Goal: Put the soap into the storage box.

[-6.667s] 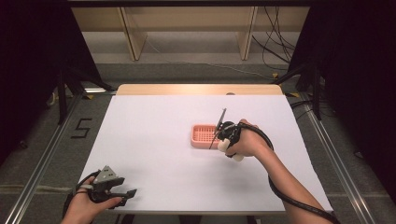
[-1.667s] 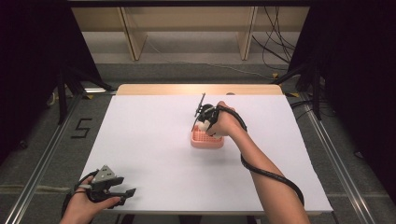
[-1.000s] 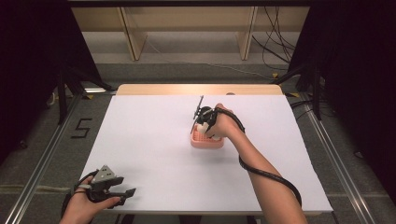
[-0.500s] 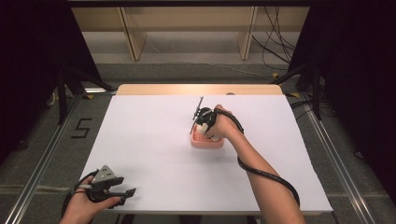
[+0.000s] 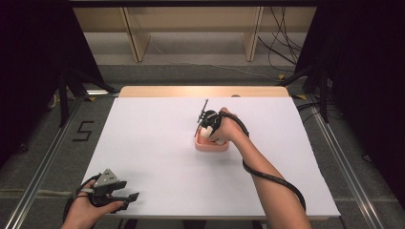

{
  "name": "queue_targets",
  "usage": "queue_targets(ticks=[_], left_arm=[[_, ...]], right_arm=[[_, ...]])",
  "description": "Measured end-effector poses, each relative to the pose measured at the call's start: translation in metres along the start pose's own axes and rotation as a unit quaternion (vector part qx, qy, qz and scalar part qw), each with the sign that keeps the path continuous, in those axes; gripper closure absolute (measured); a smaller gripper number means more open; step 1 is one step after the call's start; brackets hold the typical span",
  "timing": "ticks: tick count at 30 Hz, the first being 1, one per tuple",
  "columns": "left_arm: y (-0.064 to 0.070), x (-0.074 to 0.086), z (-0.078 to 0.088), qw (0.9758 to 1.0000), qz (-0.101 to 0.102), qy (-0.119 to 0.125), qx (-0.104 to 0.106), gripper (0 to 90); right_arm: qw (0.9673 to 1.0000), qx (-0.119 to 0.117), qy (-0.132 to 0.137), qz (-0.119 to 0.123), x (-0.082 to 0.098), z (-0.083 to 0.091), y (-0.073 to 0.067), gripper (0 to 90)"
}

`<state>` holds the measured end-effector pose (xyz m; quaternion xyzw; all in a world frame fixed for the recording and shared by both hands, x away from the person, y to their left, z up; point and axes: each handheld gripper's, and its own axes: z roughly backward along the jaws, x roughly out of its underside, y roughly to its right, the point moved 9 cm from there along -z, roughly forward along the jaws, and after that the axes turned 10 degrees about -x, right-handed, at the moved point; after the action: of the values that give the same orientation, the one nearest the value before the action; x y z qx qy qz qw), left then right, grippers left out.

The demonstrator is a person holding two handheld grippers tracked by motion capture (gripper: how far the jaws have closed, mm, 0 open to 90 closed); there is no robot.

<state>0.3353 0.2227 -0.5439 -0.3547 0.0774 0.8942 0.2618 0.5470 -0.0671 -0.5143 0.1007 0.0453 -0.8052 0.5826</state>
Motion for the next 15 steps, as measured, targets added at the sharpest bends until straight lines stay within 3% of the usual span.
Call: queue_targets(ticks=[5,6,7,9,10,12,13,14,15], left_arm=[[0.000,0.000,0.000,1.0000,-0.001,0.002,0.002,33.1],[0.001,0.000,0.000,1.0000,0.001,0.003,0.003,33.1],[-0.001,0.001,0.002,0.9999,-0.013,-0.005,0.005,33.1],[0.000,0.001,0.001,0.9999,-0.010,-0.004,0.005,33.1],[0.001,0.000,0.001,1.0000,-0.003,0.000,0.004,33.1],[0.001,0.001,0.001,0.9999,-0.006,-0.007,0.007,33.1],[0.001,0.001,0.001,1.0000,-0.001,-0.005,0.007,33.1],[0.001,0.001,0.001,1.0000,-0.004,-0.006,0.006,33.1],[-0.001,0.001,0.002,0.9998,-0.017,-0.008,0.004,33.1]], right_arm=[[1.0000,0.001,0.001,0.002,0.000,0.000,0.000,49.2],[1.0000,0.001,0.004,-0.004,-0.001,0.000,0.000,49.0],[1.0000,0.001,0.007,-0.004,-0.001,0.001,0.000,48.3],[0.9992,-0.019,0.024,-0.024,-0.005,0.003,-0.007,42.9],[0.9994,-0.017,0.024,-0.018,-0.005,0.004,-0.006,41.7],[0.9989,-0.012,0.027,-0.036,-0.005,0.009,-0.011,40.4],[0.9989,-0.014,0.029,-0.034,-0.005,0.011,-0.011,39.9],[0.9982,-0.021,0.032,-0.047,-0.005,0.013,-0.013,39.4],[0.9988,-0.006,0.038,-0.030,-0.004,0.015,-0.009,38.5]])
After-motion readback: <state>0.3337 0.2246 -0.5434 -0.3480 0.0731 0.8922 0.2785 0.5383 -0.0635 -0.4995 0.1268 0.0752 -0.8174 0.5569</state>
